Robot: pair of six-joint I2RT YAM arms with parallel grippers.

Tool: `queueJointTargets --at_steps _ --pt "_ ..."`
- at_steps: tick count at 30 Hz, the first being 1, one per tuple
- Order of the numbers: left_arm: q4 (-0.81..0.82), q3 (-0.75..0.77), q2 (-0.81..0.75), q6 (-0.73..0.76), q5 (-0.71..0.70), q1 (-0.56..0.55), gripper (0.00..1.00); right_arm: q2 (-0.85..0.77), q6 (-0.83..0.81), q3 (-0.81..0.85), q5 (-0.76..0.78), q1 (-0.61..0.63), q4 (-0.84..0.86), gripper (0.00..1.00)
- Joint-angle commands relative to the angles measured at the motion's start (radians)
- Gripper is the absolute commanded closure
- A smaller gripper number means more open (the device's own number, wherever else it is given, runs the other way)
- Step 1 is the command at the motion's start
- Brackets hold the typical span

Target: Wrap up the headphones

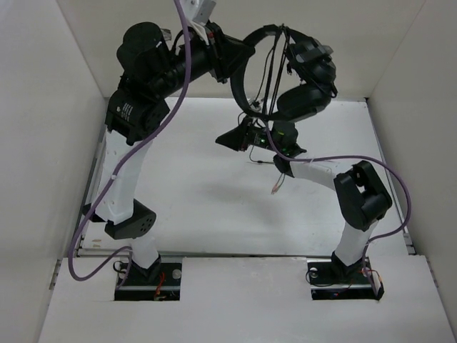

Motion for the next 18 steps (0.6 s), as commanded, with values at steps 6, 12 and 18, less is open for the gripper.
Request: queueJointTargets --at_steps 6,12,18 --pt "0.181 0.045 -0.055 -0.029 -0.162 0.140 1.00 -0.030 -0.050 -0.080 -0.026 0.047 0.070 0.67" --pt "0.195 0.022 -0.083 0.026 -0.205 0.249 1.00 -0.064 -0.127 -0.129 -0.101 0.082 0.033 0.83" --pt "0.252 -0.076 -0.135 0.075 -0.251 0.348 1.00 -0.115 -0.236 -0.151 -0.159 0.092 -0.069 0.97"
